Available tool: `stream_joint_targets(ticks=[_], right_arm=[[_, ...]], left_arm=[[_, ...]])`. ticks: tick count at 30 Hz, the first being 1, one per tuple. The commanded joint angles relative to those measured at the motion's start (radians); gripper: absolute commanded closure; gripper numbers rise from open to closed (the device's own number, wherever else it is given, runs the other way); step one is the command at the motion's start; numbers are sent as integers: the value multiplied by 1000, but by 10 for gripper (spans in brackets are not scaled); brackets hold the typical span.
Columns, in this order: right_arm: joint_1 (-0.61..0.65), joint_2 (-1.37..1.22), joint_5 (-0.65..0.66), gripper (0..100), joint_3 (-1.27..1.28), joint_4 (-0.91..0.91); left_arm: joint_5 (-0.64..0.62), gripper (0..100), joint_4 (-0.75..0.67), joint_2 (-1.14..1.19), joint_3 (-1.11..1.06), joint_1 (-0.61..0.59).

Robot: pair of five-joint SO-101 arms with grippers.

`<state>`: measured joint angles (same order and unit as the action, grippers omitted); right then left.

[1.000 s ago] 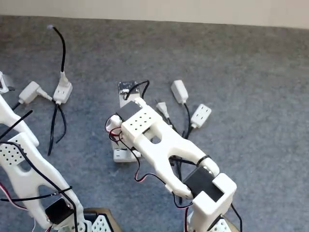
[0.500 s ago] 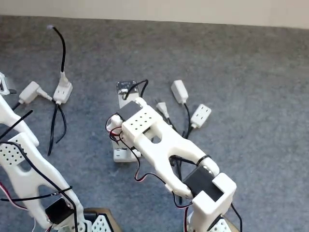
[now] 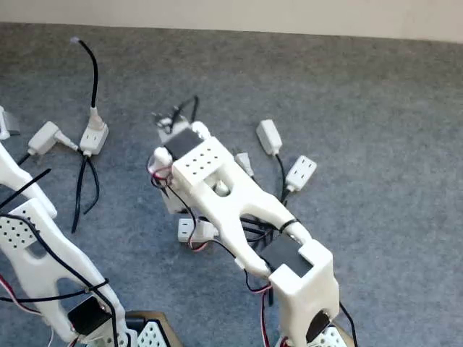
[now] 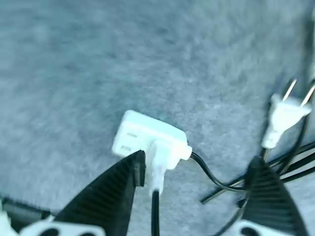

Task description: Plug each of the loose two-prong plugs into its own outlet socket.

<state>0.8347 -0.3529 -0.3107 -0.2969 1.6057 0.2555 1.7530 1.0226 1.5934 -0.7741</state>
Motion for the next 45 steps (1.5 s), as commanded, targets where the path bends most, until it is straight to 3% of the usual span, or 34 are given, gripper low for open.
stream_joint_targets(ticks=[1,7,17,25,31,40,45], right_arm=[[2,22,189,670,-292,114],[-31,44,233,670,-570,157],[-191,242,313,670,-570,154],[-357,466,361,670,-486,157],[-374,766,405,670,10,76],[-473,1458,480,670,1363,-570],[-476,1670,496,670,1681,-682]], left_arm=[[6,736,8,-185,-137,56],[126,736,8,-463,-526,153],[304,736,8,-1038,-1239,420],[456,736,5,-1316,-1615,605],[531,736,0,-1353,-1759,707],[542,686,-163,-1360,-1926,820],[540,662,-336,-1359,-2034,883]])
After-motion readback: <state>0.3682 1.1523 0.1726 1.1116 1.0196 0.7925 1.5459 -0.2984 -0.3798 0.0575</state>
